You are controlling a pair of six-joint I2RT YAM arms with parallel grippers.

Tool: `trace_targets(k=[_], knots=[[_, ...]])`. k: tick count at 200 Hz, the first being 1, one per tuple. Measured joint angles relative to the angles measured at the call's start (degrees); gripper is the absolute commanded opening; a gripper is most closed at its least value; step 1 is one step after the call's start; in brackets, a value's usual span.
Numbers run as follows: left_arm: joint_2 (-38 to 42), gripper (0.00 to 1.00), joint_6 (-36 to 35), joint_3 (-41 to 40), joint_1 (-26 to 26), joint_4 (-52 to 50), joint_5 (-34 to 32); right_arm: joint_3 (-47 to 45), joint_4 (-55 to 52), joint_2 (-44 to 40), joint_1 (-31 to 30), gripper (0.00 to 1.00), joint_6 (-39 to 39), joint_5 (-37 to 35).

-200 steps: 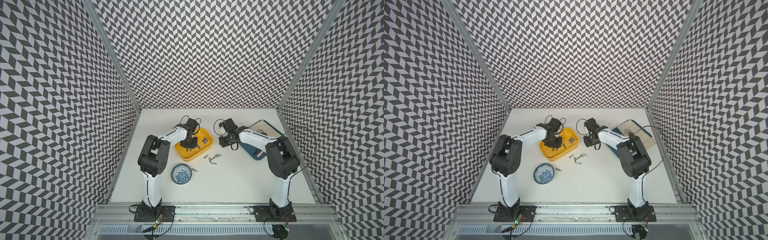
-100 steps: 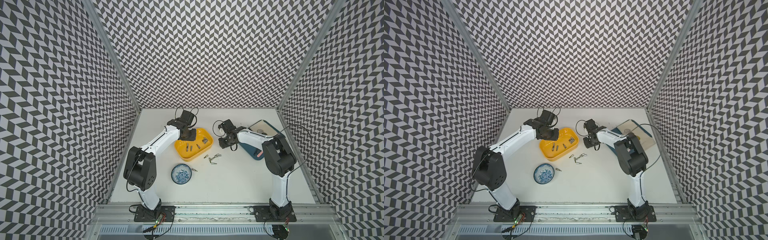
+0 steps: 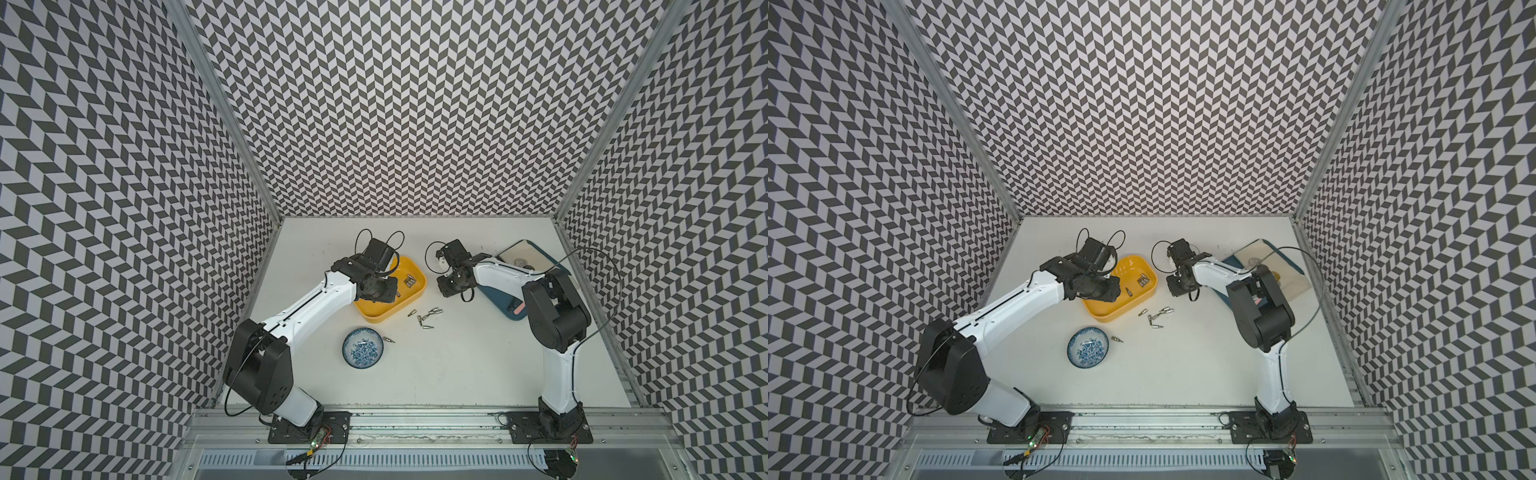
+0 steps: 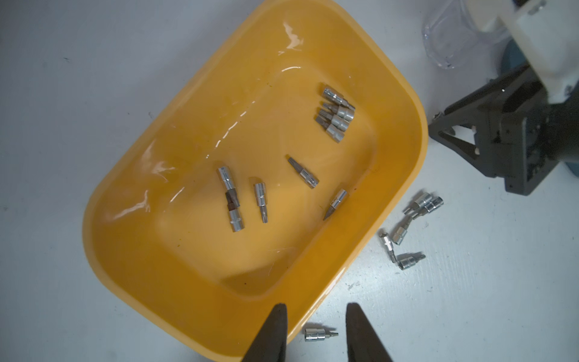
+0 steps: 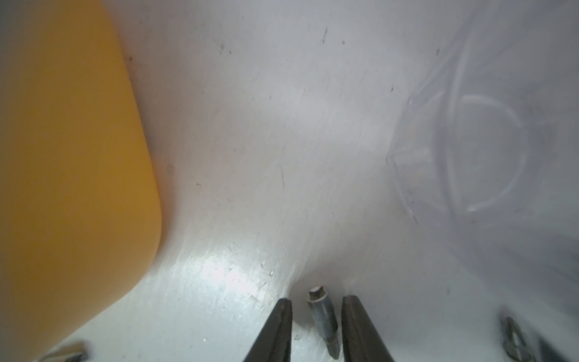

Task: Put the bit on the desktop into the storage box
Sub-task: Pick up the screwdriver bit from the center of the board.

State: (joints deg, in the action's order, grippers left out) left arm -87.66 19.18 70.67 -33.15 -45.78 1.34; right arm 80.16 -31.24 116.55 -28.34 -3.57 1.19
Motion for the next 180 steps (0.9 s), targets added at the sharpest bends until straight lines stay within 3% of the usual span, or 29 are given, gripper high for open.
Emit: trace_targets(k=[20,80,128,180], knots=[[1.53,0.35,0.87,-1.90,-1.99,0.07,0.39,0.00,0.00,0.00,0.00,0.18,0.15,-0.09],[4.94,0.36,2.78,-4.90,-3.02,0.09,1.36,0.00,-0.13,-0.13,-0.09,0.08,0.13,-0.11],[5.68,0.36,4.55,-6.43,-5.33,0.09,1.36,0.55,-2.86,-4.52,-1.11,0.05,-0.48,-0.37],[8.87,0.36,7.32,-10.12,-8.02,0.11,0.33,11.78,-6.16,-9.38,-3.45,0.00,-1.84,3.78]])
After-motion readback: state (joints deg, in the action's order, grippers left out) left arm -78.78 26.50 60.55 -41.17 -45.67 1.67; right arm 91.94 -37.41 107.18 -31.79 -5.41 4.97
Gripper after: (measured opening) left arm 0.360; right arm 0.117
